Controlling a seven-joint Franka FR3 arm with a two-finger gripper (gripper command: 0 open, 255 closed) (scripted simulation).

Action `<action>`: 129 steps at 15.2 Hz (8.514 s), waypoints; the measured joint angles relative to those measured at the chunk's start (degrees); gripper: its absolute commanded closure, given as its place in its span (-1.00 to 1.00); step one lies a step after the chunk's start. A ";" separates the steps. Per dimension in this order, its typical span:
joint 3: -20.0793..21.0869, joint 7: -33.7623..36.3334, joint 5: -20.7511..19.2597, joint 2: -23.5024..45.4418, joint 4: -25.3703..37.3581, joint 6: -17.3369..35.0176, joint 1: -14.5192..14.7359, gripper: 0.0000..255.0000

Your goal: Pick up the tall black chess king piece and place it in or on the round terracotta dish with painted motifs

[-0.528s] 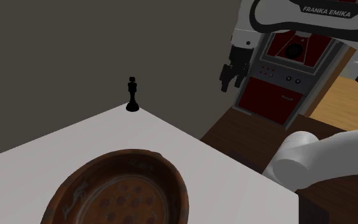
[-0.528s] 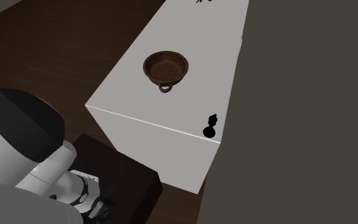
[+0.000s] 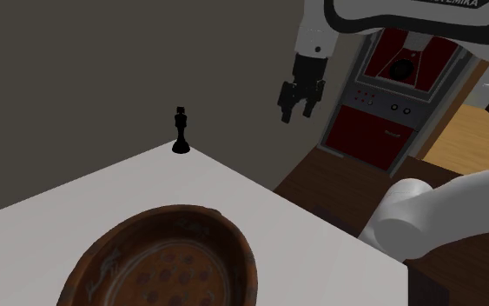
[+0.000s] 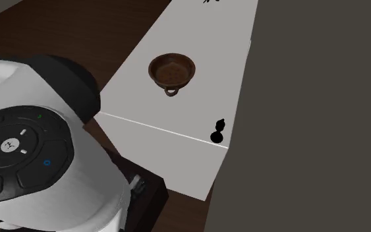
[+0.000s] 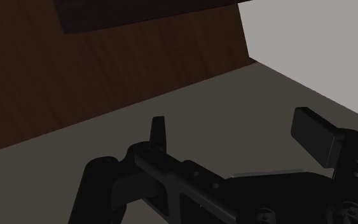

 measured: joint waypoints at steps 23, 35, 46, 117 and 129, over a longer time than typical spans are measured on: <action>25.35 34.92 -2.59 37.40 42.63 -3.83 6.25 -1.00; 25.97 36.49 -3.07 38.42 38.09 1.74 6.77 -1.00; 25.99 36.50 -3.04 38.35 38.09 1.79 6.78 1.00; 39.18 70.02 -5.52 42.08 49.11 -7.09 27.72 1.00; 40.23 71.94 -8.61 46.12 57.34 -12.37 30.05 -1.00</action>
